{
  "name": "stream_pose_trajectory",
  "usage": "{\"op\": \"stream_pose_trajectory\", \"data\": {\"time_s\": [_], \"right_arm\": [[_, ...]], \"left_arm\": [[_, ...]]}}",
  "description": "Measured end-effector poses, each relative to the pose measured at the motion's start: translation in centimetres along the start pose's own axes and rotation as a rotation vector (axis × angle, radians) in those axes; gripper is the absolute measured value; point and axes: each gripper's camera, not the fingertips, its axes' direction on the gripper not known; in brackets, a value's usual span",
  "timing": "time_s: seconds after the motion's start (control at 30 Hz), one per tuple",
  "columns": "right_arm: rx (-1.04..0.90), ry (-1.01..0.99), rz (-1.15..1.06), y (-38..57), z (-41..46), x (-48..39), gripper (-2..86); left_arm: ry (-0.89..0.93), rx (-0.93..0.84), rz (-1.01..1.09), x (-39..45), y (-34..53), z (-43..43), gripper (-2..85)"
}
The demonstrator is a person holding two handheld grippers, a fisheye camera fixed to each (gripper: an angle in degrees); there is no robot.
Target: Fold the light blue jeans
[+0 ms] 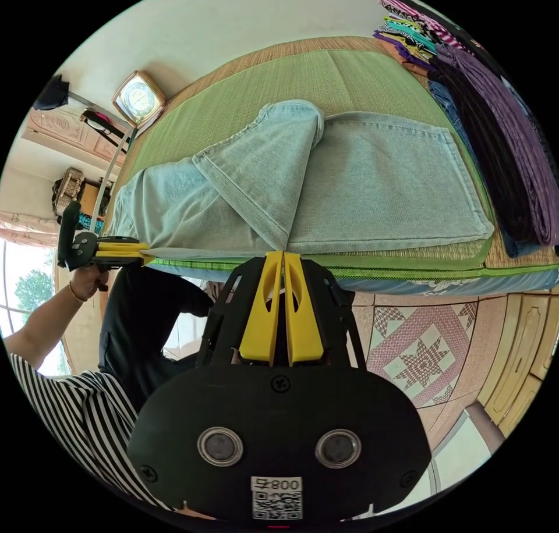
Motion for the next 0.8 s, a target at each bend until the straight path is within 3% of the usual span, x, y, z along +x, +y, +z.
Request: {"op": "stream_pose_trajectory", "data": {"time_s": [0.2, 0.37, 0.57, 0.8], "right_arm": [[0.0, -0.026, -0.019, 0.9, -0.2, 0.0, 0.1], [0.011, -0.065, -0.03, 2.0, -0.8, -0.1, 0.2], [0.008, -0.081, -0.036, 3.3, -1.0, -0.6, 0.1], [0.012, -0.072, -0.043, 4.7, -0.9, -1.3, 0.2]], "left_arm": [[0.06, 0.133, -0.05, -1.9, 0.6, -3.3, 5.9], [0.253, 0.316, -0.093, -5.1, -2.7, -5.9, 6.8], [0.499, 0.338, -0.326, -12.3, -9.6, -2.2, 8.9], [0.509, 0.306, -0.458, -17.5, -12.3, -0.2, 4.7]]}}
